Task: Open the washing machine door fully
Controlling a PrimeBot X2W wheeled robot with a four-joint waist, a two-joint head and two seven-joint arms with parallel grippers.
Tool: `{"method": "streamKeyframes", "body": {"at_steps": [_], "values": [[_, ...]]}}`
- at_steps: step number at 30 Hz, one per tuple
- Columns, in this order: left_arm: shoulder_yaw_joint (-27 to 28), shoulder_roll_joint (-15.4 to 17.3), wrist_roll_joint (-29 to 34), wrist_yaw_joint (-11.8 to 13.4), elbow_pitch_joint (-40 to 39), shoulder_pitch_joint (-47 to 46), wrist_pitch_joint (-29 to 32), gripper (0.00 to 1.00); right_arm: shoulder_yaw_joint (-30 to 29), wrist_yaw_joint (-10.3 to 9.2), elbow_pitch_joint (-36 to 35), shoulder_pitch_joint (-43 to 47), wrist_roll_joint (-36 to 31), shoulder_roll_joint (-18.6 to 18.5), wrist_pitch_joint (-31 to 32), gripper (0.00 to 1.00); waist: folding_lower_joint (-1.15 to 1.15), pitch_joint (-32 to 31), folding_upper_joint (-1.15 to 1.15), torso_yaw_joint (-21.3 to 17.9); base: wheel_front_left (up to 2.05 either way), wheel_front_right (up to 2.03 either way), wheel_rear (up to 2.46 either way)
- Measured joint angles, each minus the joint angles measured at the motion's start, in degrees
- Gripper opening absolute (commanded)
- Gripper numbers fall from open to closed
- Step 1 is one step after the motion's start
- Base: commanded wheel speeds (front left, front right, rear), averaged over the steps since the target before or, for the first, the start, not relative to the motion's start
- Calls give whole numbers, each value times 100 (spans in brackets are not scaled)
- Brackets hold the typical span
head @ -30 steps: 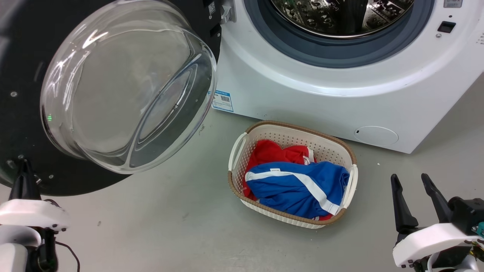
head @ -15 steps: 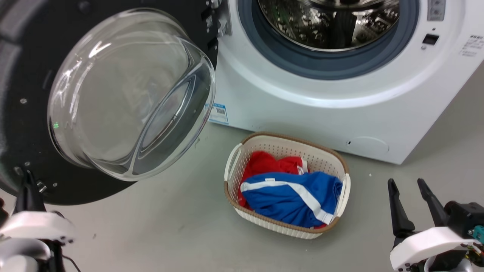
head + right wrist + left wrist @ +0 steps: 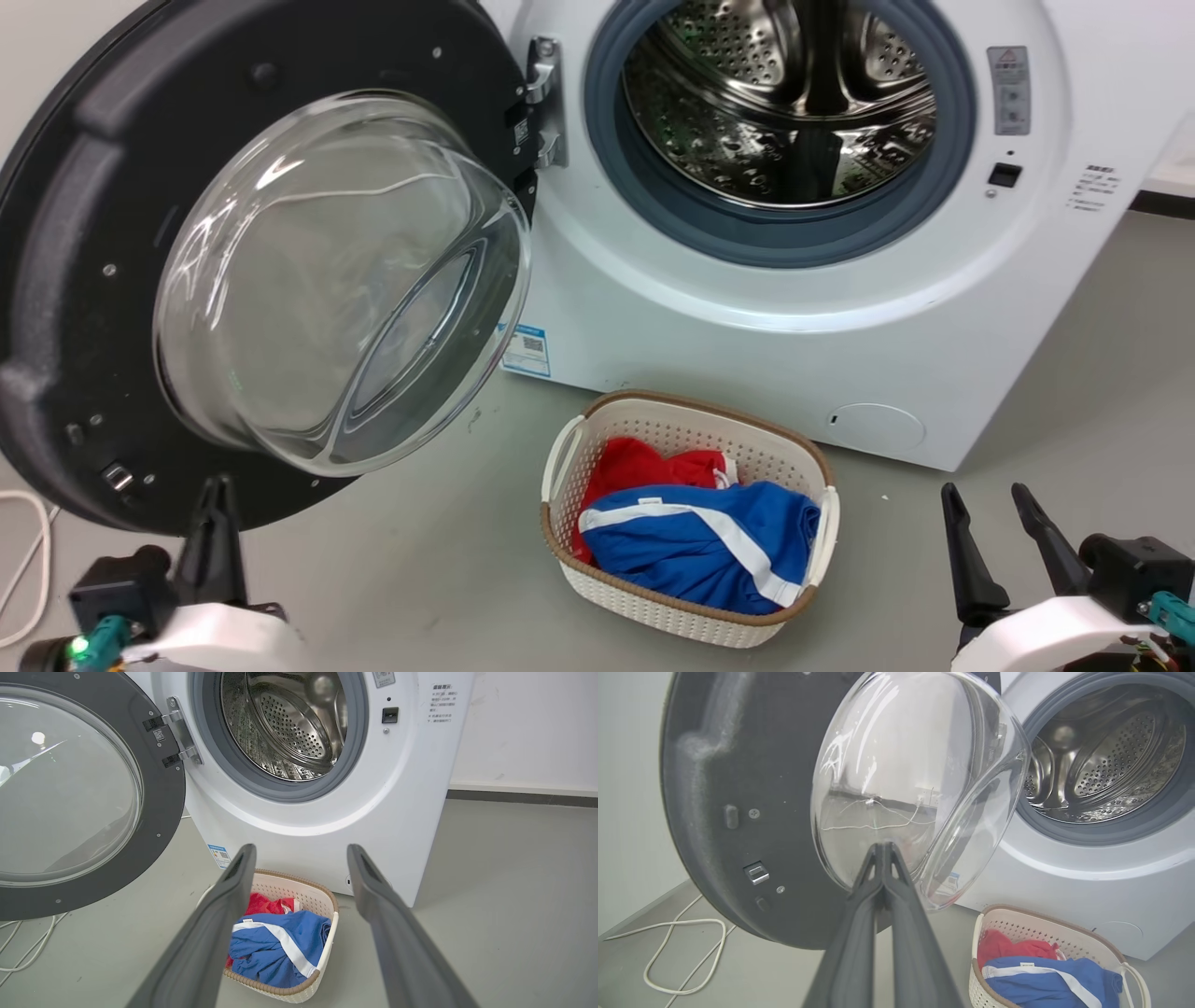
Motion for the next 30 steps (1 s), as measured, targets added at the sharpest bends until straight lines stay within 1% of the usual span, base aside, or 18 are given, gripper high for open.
{"method": "streamKeyframes", "body": {"at_steps": [5, 7, 8, 9, 10, 11, 12, 13, 22, 30], "values": [[-339, -23, 121, 7, -388, 55, 296, 0, 31, 0, -21, 11, -9, -1, -19, 100, 0, -94, 0, -197, 0, 0, 0], [-512, -58, 166, -43, -431, 38, 413, 0, 47, 0, -38, 18, -9, 0, -32, 100, 0, -126, 0, -296, 0, 0, 0], [-603, -80, 182, -83, -432, 14, 475, 12, 55, 0, -49, 19, -16, -1, -31, 100, 0, -142, 0, -350, 0, 0, 0], [-676, -101, 188, -118, -416, -30, 522, 27, 60, 0, -64, 20, -26, -1, -31, 100, 0, -156, 0, -406, 0, 0, 0], [-737, -113, 211, -141, -400, -84, 531, 45, 68, 0, -78, 19, -40, 0, -30, 100, 0, -168, 0, -464, 0, 0, 0], [-789, -118, 235, -168, -369, -148, 573, 65, 80, 0, -88, 18, -55, -1, -20, 100, 0, -180, 0, -527, 0, 0, 0], [-840, -136, 245, -188, -349, -202, 577, 93, 91, 0, -98, 17, -71, 0, -8, 100, 0, -190, 0, -591, 0, 0, 0], [-887, -159, 256, -197, -318, -252, 580, 100, 94, 0, -113, 15, -105, 0, -4, 100, 0, -200, 0, -660, 0, 0, 0], [-1028, -270, 394, -156, 58, -432, 457, 100, 304, 0, -174, -20, -305, -1, 104, 100, 0, -263, 0, -1312, 0, 0, 0], [-1046, -367, 377, -109, 300, -431, 296, 100, 366, 0, -242, -36, -383, -1, 188, 100, 0, -300, 0, -1737, 0, 0, 0]]}}
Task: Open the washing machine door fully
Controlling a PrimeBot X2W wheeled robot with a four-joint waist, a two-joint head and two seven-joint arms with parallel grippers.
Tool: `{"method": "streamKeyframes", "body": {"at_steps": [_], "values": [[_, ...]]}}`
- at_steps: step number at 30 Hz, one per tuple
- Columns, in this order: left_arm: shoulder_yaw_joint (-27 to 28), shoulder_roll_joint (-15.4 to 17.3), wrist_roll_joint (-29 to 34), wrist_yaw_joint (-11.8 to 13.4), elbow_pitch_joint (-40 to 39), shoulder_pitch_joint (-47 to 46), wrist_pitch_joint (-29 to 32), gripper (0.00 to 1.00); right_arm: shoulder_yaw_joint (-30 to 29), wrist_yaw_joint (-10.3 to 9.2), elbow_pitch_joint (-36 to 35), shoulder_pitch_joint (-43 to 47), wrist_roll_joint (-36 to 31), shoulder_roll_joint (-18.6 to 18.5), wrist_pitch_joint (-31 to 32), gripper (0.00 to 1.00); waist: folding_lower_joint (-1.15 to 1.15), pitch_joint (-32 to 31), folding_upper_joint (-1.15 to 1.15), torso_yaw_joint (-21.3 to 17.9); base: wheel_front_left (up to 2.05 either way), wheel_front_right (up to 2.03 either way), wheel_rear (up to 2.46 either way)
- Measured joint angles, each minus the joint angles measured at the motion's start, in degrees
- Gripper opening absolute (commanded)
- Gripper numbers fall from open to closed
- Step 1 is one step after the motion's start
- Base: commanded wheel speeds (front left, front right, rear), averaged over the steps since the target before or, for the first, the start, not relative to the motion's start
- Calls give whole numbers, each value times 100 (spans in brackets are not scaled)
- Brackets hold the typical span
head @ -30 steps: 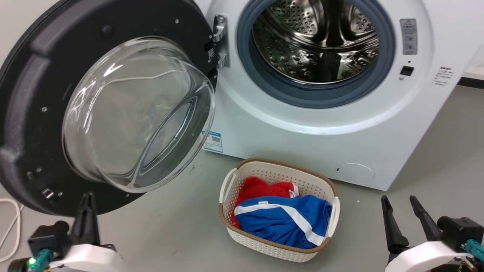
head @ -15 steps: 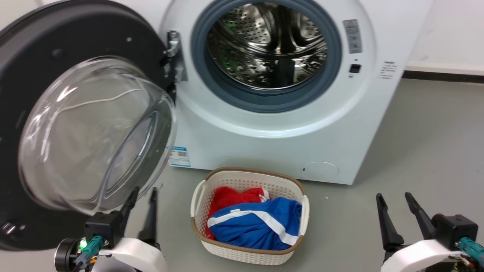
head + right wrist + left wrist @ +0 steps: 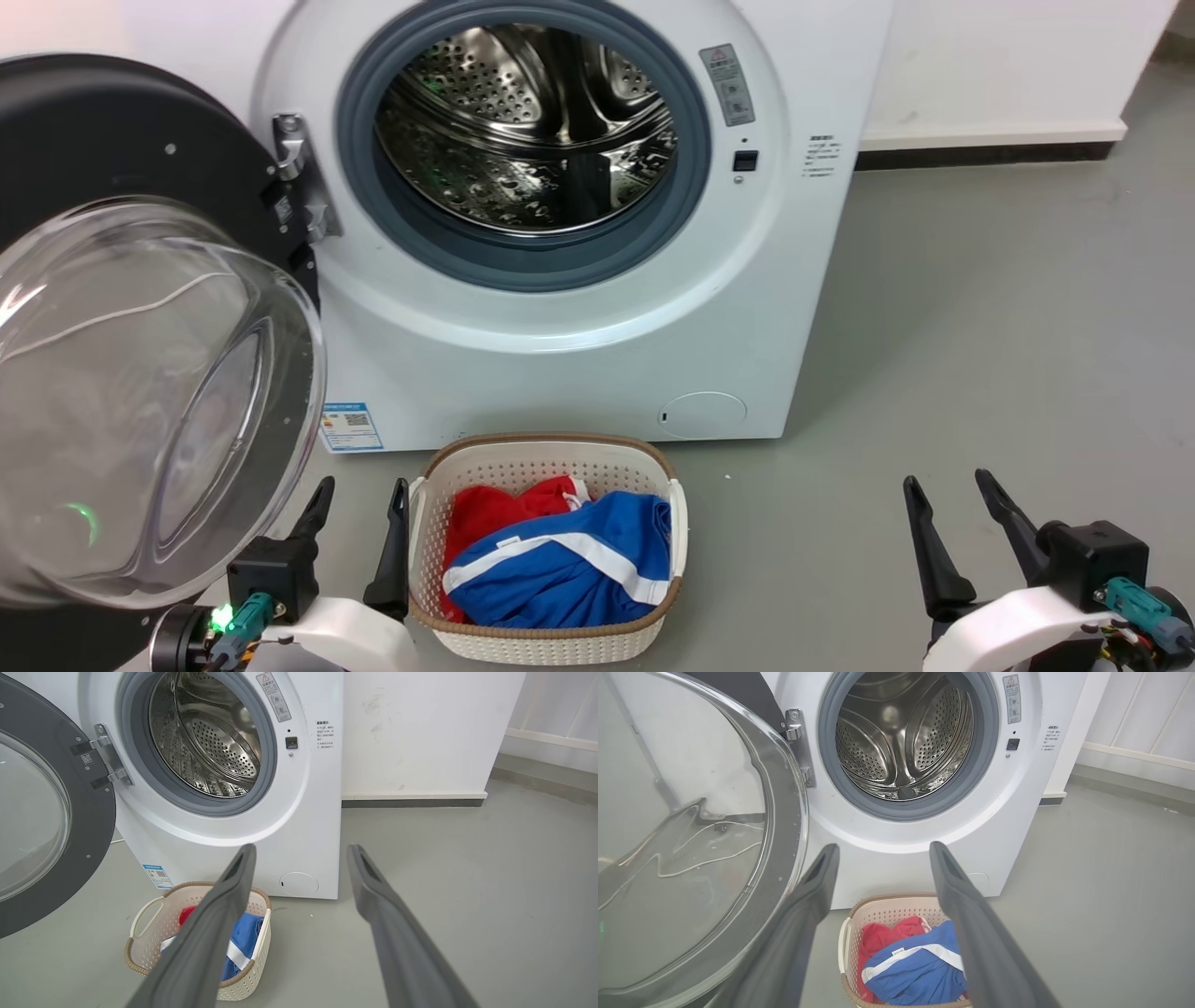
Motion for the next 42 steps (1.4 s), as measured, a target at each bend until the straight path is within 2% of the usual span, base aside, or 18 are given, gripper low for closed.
{"method": "streamKeyframes", "body": {"at_steps": [11, 29, 30, 34, 42], "values": [[-14, -42, -46, 4, 197, -40, -144, 100, -30, 0, -65, 3, -13, -1, 35, 100, 0, 16, 0, -150, 0, 0, 0], [-42, -27, -134, 22, 281, -91, -183, 100, -74, 0, -62, 29, -3, -1, 7, 100, 0, 42, 0, -156, 0, 0, 0], [-46, -32, -135, 21, 294, -84, -183, 0, -75, 0, -41, 34, 3, 0, 3, 0, 0, 44, 0, -157, 0, 0, 0], [-89, -151, -177, 1, 465, 79, -167, 0, -67, 0, 168, 156, 64, 2, 18, 0, 0, 46, 0, -155, 0, 0, 0], [121, -274, -833, -154, 516, 93, -24, 0, -101, 0, 277, 136, 860, 2, 67, 0, 0, 60, 0, -129, 0, 0, 0]]}}
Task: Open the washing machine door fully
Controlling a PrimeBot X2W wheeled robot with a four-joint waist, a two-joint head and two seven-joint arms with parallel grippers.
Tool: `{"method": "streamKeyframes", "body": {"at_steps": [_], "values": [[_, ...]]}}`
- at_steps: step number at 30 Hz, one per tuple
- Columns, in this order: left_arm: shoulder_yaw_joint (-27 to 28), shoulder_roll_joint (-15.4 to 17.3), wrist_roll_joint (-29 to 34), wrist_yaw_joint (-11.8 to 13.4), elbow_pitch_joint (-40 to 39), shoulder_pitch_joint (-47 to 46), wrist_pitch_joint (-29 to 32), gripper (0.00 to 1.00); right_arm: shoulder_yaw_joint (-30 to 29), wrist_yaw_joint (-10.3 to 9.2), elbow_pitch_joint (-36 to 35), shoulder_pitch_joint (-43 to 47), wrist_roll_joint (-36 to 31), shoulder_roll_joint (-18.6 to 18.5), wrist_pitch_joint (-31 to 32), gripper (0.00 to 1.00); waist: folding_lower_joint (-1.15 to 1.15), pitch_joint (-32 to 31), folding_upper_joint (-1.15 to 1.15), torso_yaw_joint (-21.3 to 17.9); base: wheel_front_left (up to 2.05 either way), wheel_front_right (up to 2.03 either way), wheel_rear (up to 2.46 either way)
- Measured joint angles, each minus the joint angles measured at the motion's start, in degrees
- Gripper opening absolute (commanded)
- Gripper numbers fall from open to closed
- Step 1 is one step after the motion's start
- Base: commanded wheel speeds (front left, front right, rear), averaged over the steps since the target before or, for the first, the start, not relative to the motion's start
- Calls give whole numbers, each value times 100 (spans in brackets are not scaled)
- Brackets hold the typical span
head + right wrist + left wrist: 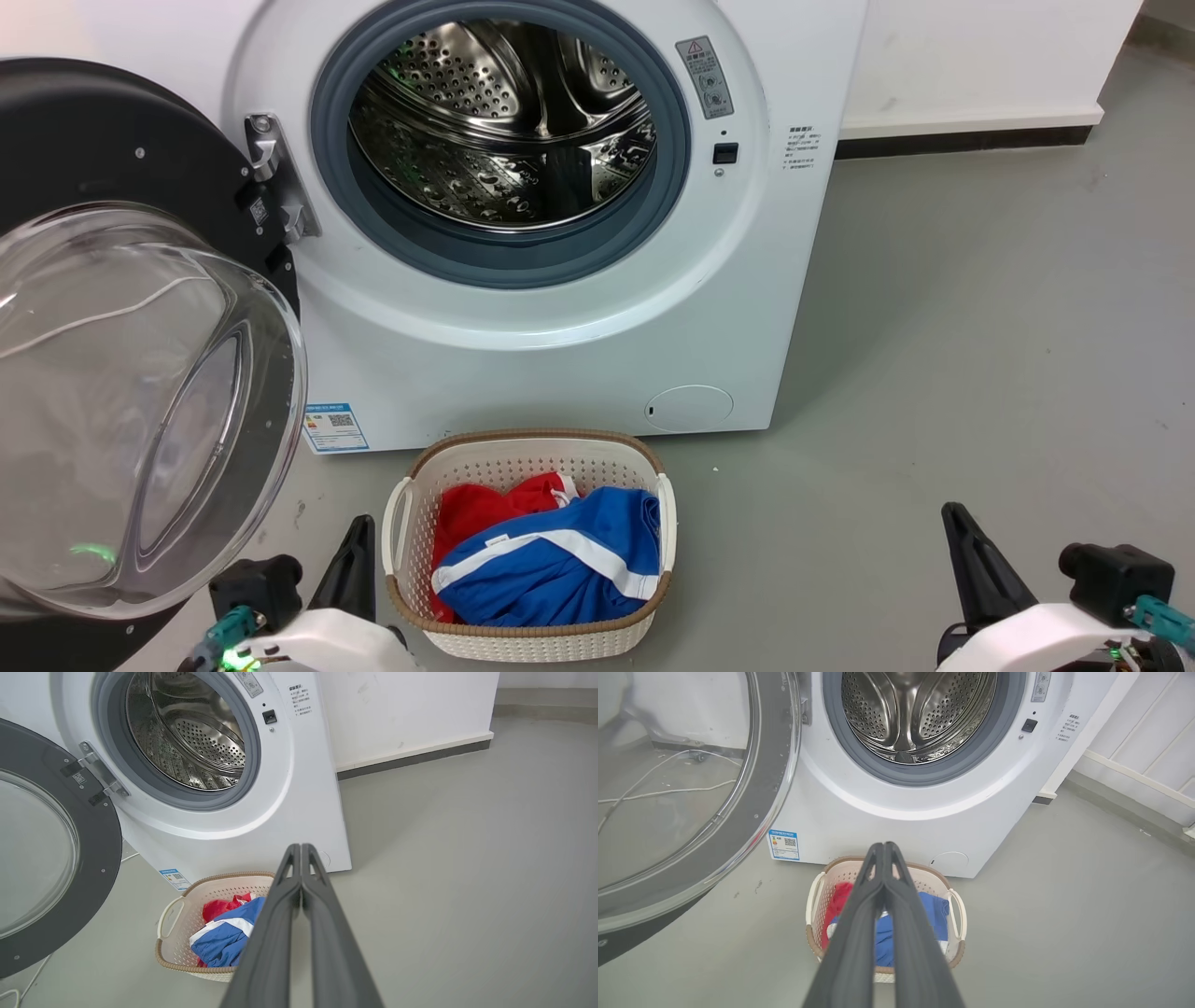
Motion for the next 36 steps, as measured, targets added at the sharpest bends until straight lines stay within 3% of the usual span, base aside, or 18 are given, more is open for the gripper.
{"method": "streamKeyframes", "body": {"at_steps": [24, 36], "values": [[744, -421, -2104, -566, 193, -193, 465, 0, -155, 0, 346, -367, 2611, -3, 201, 0, 0, 49, 0, 97, 0, 0, 0], [1016, -578, -2852, -776, 235, -271, 646, 0, -211, 0, 466, -506, 3554, -5, 278, 0, 0, 72, 0, 139, 0, 0, 0]]}}
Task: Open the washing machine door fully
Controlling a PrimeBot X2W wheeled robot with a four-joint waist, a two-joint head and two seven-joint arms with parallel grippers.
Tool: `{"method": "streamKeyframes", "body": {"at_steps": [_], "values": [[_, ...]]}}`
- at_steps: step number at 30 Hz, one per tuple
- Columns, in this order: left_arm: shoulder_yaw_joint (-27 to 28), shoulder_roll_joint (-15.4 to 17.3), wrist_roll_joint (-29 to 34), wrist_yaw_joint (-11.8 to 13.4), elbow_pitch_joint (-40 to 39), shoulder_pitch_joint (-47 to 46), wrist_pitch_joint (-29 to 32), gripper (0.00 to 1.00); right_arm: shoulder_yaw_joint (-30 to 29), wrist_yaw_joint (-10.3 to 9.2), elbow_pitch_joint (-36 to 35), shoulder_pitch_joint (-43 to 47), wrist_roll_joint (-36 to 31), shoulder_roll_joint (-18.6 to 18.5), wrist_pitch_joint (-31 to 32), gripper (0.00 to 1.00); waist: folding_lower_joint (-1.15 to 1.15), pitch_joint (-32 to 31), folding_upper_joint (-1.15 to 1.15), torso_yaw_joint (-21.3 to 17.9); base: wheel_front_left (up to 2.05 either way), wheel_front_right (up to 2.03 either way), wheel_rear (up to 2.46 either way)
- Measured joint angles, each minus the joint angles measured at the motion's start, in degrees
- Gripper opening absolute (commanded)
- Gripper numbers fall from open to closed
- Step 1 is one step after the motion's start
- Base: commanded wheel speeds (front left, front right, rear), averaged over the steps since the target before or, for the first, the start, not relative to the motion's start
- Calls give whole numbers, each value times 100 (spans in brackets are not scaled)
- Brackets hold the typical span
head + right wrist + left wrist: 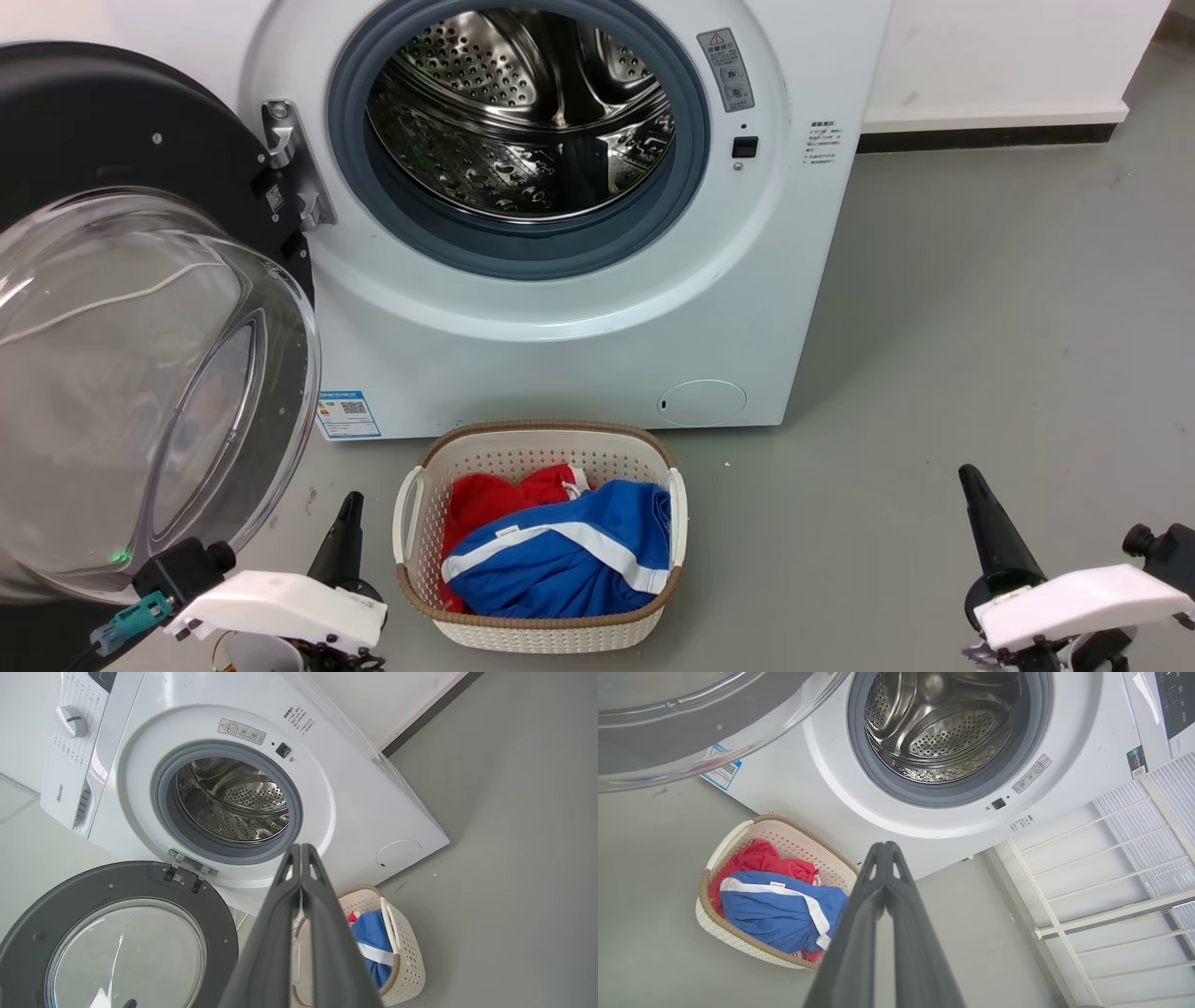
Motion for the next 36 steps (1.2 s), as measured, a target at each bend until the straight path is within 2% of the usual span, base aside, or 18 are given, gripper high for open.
{"method": "streamKeyframes", "body": {"at_steps": [36], "values": [[679, -385, -1775, -494, 126, -180, 412, 0, -158, 0, 286, -310, 2229, -3, 177, 0, 0, 67, 0, 127, 0, 0, 0]]}}
